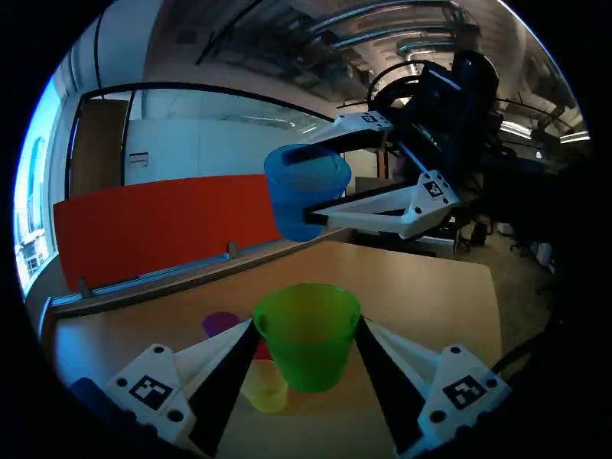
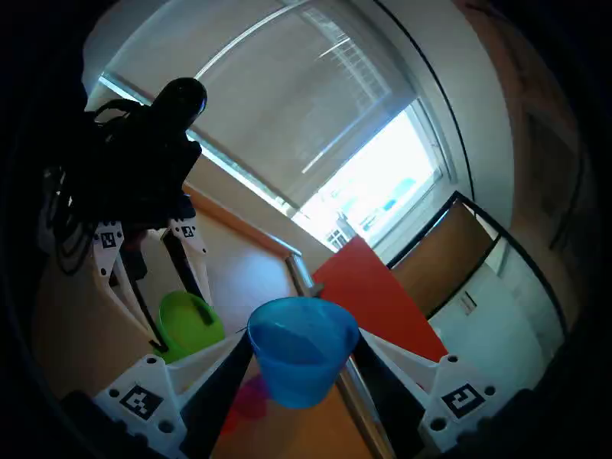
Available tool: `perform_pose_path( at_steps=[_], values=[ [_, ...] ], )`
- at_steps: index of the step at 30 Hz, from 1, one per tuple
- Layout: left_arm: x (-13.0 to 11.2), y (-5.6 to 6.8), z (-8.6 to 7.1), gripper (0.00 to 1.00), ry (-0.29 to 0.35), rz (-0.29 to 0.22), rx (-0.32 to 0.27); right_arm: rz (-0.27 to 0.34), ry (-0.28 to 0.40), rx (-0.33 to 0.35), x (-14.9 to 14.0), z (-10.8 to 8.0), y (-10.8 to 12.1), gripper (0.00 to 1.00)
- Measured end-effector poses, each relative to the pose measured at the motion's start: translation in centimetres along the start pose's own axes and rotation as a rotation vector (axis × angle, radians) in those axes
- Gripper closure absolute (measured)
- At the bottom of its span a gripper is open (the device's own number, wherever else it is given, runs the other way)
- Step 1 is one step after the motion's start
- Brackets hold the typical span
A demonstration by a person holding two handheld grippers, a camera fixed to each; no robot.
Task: Pour water
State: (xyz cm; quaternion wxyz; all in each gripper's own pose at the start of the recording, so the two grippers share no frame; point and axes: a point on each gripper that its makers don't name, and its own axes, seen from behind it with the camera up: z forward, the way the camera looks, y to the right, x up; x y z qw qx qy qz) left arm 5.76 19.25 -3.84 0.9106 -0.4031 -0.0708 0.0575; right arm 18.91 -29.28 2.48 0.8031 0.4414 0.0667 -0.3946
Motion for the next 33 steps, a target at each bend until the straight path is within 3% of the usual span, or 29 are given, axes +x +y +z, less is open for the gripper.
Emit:
perform_pose_path(
  at_steps=[33],
  values=[
    [0.45, 1.04, 0.13, 0.14, 0.015, 0.029, -0.012, -0.147, -0.008, 0.007, 0.72, 0.65, -0.38, 0.09]
  ],
)
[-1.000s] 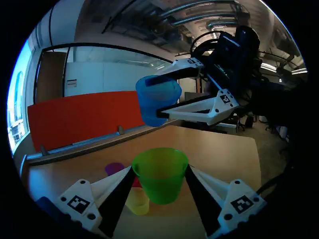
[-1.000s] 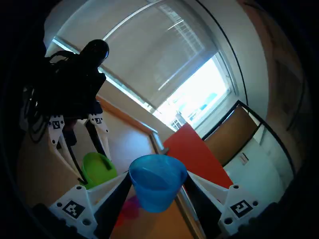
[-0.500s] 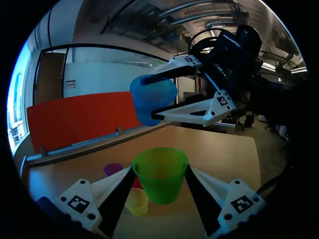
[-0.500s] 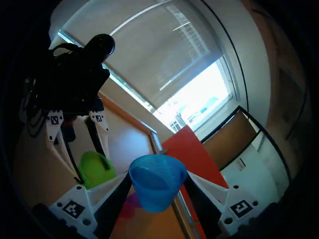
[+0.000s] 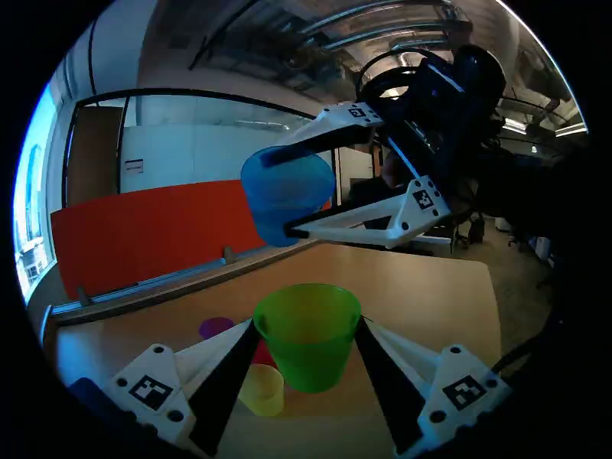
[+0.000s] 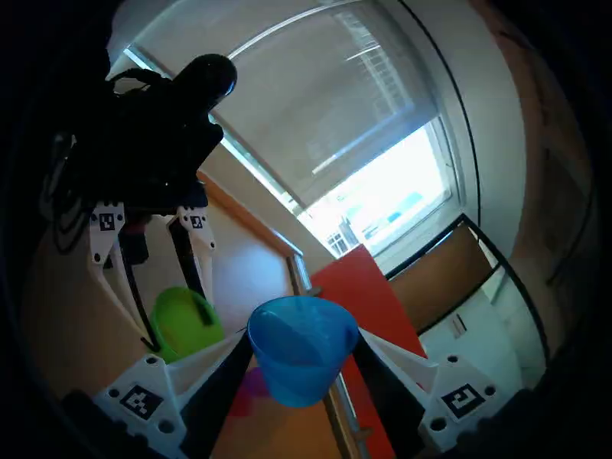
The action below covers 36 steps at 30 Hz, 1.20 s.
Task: Pour water
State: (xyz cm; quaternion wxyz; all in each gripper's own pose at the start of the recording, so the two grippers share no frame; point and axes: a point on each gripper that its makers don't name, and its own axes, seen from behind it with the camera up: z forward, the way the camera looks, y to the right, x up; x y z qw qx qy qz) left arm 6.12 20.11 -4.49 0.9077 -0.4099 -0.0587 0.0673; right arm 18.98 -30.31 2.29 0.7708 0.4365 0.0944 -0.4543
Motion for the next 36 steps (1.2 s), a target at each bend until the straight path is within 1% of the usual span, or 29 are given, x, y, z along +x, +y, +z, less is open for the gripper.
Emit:
perform_pose_path(
  at_steps=[18, 36],
  values=[
    [0.6, 0.4, 0.1, 0.14, 0.012, 0.005, -0.007, -0.066, -0.007, 0.006, 0.6, 0.3, 0.0, 0.09],
    [0.9, 0.3, 0.2, 0.14, 0.018, 0.006, -0.009, -0.122, -0.009, 0.003, 1.2, 0.7, 0.2, 0.09]
  ],
)
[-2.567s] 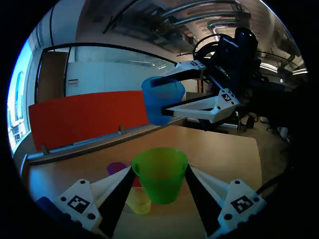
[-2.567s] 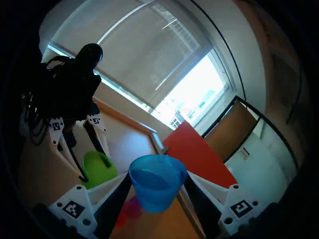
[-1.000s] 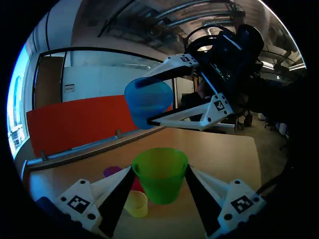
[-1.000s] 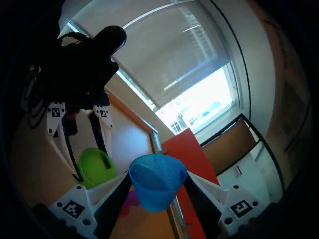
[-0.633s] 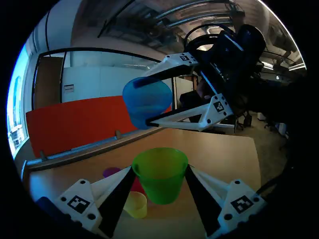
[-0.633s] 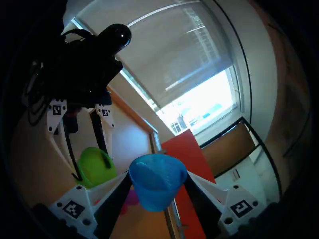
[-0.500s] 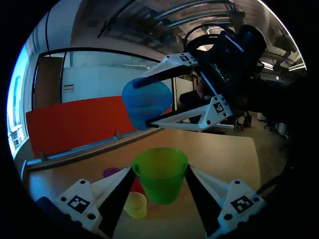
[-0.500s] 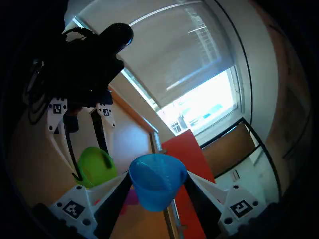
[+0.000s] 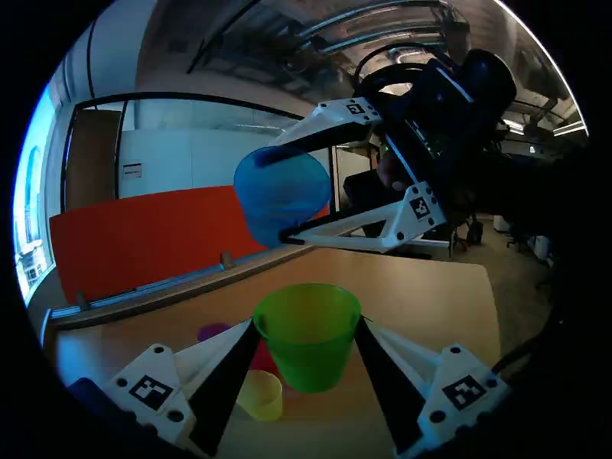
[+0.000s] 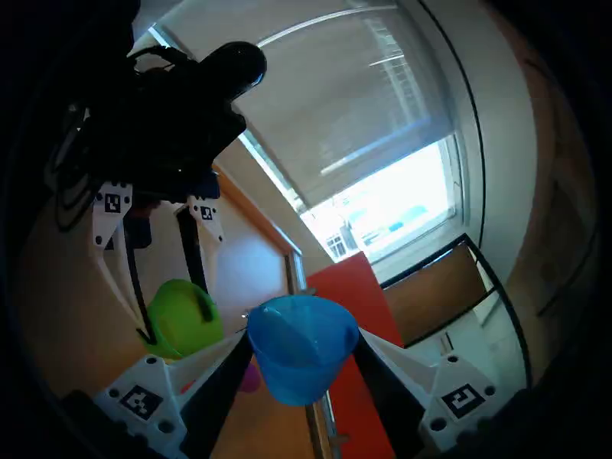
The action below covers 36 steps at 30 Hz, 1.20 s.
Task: Pour water
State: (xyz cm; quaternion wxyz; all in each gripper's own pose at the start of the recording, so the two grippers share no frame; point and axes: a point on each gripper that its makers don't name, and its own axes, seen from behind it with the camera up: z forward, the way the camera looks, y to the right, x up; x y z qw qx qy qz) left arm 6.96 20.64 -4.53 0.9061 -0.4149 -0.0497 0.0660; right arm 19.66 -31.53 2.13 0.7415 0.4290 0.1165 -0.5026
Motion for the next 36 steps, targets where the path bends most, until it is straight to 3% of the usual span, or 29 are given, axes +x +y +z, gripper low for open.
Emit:
perform_pose_path(
  at_steps=[36],
  values=[
    [0.27, 0.26, 0.14, 0.14, 0.002, 0.008, -0.003, -0.074, -0.008, -0.011, -0.26, -0.29, 0.8, 0.09]
  ],
)
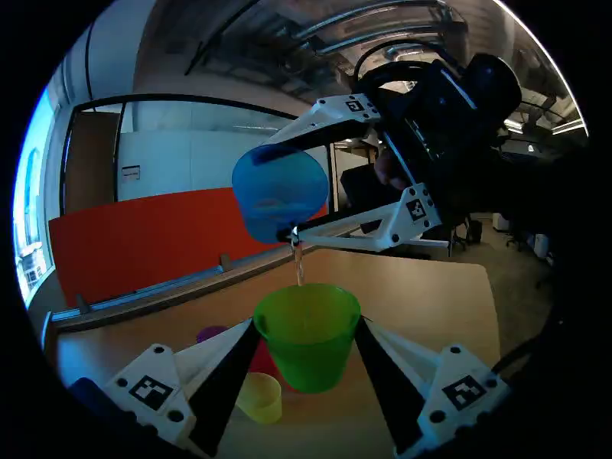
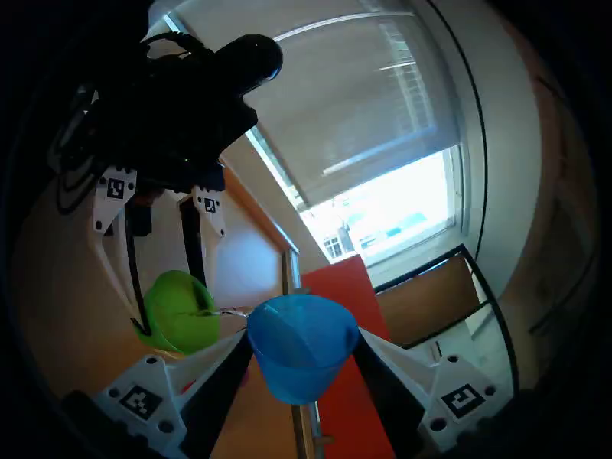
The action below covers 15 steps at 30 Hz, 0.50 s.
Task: Pour water
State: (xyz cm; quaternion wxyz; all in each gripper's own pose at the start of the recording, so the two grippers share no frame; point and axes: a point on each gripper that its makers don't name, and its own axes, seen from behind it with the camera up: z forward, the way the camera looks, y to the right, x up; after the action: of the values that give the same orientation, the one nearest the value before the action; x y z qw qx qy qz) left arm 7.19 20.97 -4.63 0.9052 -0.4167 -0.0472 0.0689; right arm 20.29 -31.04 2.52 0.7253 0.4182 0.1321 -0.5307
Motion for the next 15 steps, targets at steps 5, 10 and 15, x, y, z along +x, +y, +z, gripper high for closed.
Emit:
perform_pose_path(
  at_steps=[5, 10, 15],
  values=[
    [0.03, 0.05, 0.01, 0.14, 0.0, 0.001, -0.001, -0.013, -0.001, -0.002, 0.02, -0.02, 0.05, 0.09],
    [0.06, 0.07, -0.01, 0.14, 0.001, 0.002, -0.003, -0.021, -0.001, -0.003, 0.06, 0.0, 0.12, 0.09],
    [-0.02, 0.07, -0.03, 0.14, 0.0, 0.002, -0.003, -0.033, -0.003, -0.004, 0.02, 0.02, 0.15, 0.09]
  ],
)
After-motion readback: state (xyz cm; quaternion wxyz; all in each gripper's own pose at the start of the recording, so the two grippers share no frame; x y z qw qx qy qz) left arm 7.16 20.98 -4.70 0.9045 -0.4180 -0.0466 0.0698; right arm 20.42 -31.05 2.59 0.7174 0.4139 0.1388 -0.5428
